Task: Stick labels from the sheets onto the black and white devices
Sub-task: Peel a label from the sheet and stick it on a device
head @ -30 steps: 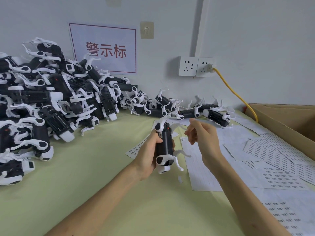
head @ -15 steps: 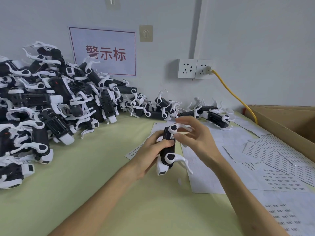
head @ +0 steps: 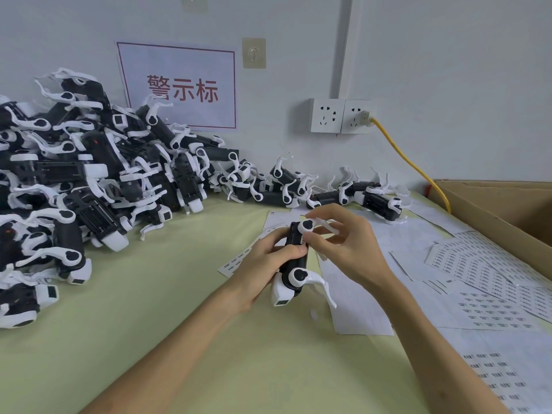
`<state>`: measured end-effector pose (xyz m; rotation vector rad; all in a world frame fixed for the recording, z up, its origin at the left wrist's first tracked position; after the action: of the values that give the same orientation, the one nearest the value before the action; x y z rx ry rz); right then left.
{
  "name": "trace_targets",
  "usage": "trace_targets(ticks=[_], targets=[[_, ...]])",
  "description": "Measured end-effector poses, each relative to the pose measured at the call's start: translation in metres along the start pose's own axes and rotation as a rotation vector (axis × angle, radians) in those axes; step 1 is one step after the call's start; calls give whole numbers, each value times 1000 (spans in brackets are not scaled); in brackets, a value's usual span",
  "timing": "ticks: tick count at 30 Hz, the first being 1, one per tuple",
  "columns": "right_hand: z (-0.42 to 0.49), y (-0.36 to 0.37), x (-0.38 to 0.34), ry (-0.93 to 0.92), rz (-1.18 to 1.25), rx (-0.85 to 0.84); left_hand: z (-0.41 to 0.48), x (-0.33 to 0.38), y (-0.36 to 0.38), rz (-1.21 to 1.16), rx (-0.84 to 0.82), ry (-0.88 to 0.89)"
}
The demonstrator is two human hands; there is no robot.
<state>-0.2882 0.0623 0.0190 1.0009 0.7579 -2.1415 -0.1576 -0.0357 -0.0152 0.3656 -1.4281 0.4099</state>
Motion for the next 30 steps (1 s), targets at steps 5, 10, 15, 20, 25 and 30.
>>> trace_targets(ticks=[5, 10, 15, 20, 25, 30], targets=[[0, 2, 1, -26, -85, -14, -1, -2, -3, 8, 19, -29], [0, 1, 2, -72, -150, -14, 0, -4, -3, -4, 28, -86], [1, 2, 6, -63, -209, -18, -3, -3, -2, -84, -46, -159], [1, 1, 10, -53, -219, -33, -4, -5, -4, -106, -69, -232], [-1, 4, 9, -49, -264, -97, -7, -2, -6, -132, -120, -293], [1, -3, 7, 159, 96, -281, -7, 4, -4, -127, -160, -234]])
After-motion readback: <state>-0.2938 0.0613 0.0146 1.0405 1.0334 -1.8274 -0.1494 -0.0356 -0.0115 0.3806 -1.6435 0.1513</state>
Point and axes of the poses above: each hand's wrist, its own z-axis towards the middle knuckle, its own y-axis out of the palm, x = y × z, the point moved 4 cm from there along z, towards the middle knuckle, and after that the axes turned 5 degrees about z, right-handed, at the moved point
